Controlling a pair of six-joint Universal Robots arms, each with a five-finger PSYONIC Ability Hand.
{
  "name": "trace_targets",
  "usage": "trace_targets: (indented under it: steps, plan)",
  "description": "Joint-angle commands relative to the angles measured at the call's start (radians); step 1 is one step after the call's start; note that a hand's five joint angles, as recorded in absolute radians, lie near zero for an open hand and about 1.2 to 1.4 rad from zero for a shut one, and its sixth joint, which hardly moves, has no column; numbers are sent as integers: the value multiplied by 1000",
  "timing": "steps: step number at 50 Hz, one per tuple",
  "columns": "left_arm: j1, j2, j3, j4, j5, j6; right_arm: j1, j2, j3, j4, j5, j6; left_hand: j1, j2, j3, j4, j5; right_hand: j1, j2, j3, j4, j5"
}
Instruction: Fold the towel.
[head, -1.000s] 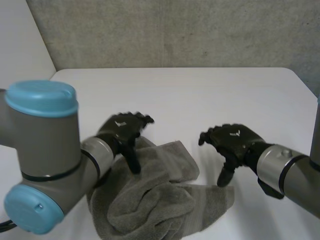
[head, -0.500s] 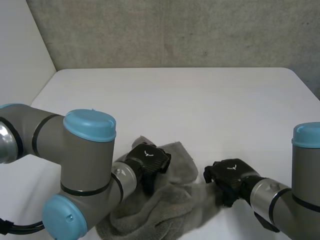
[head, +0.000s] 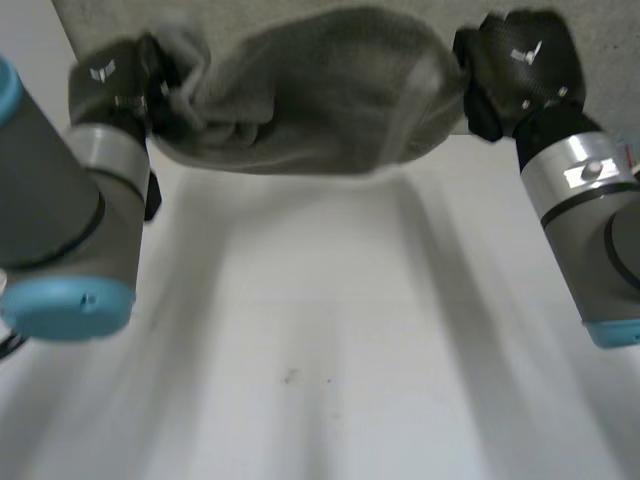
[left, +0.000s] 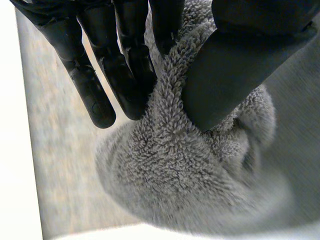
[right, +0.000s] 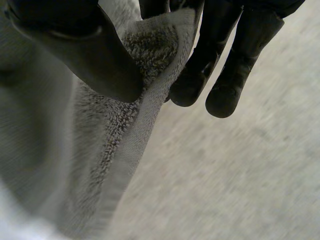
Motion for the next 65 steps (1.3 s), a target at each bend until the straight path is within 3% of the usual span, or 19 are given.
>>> trace_targets:
  steps: [1,13,18,19,20,22,27,31,41,51,56,65]
  plan:
    - [-15,7,-265,6,63,-13,3,97,40,186,-19,-2,228,180,180,180,212,56,64,68,57,65]
    - [-67,-137,-468,52,80,-10,-12,277,138,241,-43,-59,211,163,163,163,195,56,64,68,57,65]
    - [-92,-119,-537,19,80,-4,-56,256,184,270,-42,-105,-201,-250,-249,-250,-217,56,64,68,57,65]
    - [-92,-119,-537,18,80,-4,-57,256,184,271,-42,-105,-203,-251,-251,-251,-219,56,64,68,57,65]
    - [-100,-101,-546,2,80,-4,-75,234,198,280,-45,-107,-406,-455,-454,-455,-422,56,64,68,57,65]
    - [-106,-70,-554,-18,80,-3,-90,202,215,283,-49,-107,-539,-587,-587,-588,-555,56,64,68,57,65]
    - [-124,28,-560,-68,80,-1,-127,134,287,271,-59,-107,-634,-683,-682,-683,-650,56,64,68,57,65]
    - [-150,105,-540,-74,80,2,-171,122,359,226,-117,-103,-872,-920,-919,-920,-887,56,64,68,57,65]
    - [-159,107,-418,-68,130,83,-192,121,410,171,-163,-105,-875,-923,-923,-924,-891,56,64,68,57,65]
    - [-150,-111,-220,-83,337,339,-191,122,413,169,-161,-107,-811,-859,-859,-859,-827,56,64,68,57,65]
    - [-149,-197,-155,-115,351,428,-192,124,419,168,-163,-108,-720,-768,-768,-768,-736,56,64,68,57,65]
    - [-153,-309,-95,-160,320,458,-187,128,420,168,-157,-110,-649,-697,-697,-698,-665,56,64,68,57,65]
